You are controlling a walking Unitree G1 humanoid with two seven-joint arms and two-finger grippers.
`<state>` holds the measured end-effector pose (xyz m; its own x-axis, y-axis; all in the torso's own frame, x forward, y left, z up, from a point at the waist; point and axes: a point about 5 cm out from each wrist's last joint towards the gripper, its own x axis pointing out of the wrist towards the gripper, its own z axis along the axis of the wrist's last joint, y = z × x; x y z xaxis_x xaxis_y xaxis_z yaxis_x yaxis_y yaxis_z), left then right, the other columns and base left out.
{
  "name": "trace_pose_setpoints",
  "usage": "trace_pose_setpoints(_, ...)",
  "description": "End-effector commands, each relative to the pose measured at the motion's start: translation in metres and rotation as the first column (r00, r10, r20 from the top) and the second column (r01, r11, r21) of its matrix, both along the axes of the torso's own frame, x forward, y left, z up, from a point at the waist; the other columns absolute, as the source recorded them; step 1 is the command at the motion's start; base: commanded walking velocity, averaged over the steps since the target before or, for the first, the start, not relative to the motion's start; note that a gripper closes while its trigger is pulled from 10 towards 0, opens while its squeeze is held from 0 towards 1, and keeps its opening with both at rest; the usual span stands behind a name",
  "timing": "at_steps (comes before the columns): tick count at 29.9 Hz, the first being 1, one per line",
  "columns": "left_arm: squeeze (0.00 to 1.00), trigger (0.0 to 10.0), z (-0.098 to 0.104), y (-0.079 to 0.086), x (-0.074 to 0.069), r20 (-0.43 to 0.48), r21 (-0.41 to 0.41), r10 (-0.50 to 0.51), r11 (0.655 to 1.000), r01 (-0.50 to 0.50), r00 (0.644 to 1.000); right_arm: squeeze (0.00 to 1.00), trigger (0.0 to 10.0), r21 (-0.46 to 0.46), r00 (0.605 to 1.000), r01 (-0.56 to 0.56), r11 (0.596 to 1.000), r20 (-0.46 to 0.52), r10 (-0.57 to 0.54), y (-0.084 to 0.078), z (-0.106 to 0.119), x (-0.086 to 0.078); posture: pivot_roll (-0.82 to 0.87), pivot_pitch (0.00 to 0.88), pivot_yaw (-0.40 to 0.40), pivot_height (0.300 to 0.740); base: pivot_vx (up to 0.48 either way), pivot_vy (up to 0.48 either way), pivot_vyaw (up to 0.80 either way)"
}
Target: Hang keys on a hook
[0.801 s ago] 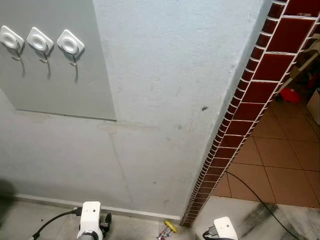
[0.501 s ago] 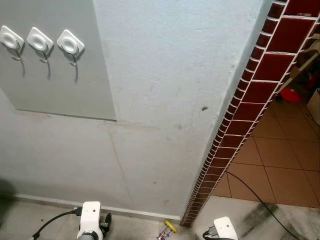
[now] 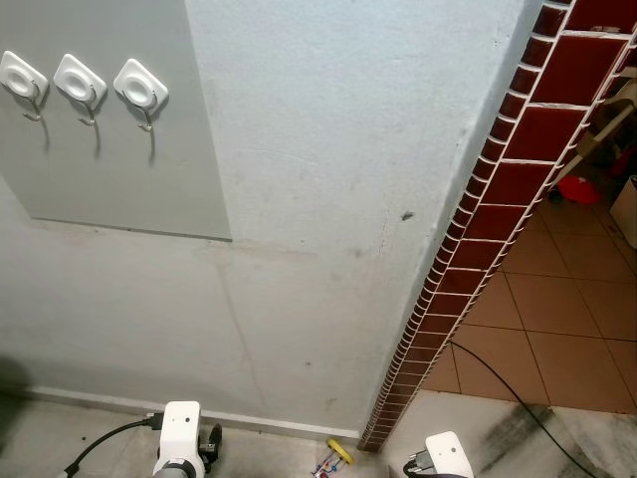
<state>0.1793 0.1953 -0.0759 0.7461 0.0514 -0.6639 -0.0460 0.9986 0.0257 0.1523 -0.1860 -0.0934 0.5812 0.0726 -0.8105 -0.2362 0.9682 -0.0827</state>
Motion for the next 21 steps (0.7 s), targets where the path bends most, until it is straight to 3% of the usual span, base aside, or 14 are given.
trace_pose_setpoints(1, 0.00, 10.0, -0.0145, 0.0086, -0.0246, -0.178, -0.019, 0.027, 0.999, -0.031, 0.984, 0.00, 10.0, -0.039, 0.999, 0.031, 0.999, -0.033, -0.032, 0.0052, 0.0040, 0.0190, -0.08, 0.000, -0.012, 0.740, 0.000, 0.000, 0.00)
trace_pose_setpoints(21, 0.00, 10.0, -0.0145, 0.0091, -0.0246, -0.179, -0.014, 0.027, 0.999, -0.030, 0.984, 0.00, 10.0, -0.027, 0.997, 0.047, 0.999, -0.065, -0.049, 0.0056, 0.0018, 0.0153, -0.08, 0.000, -0.012, 0.740, 0.000, 0.000, 0.00)
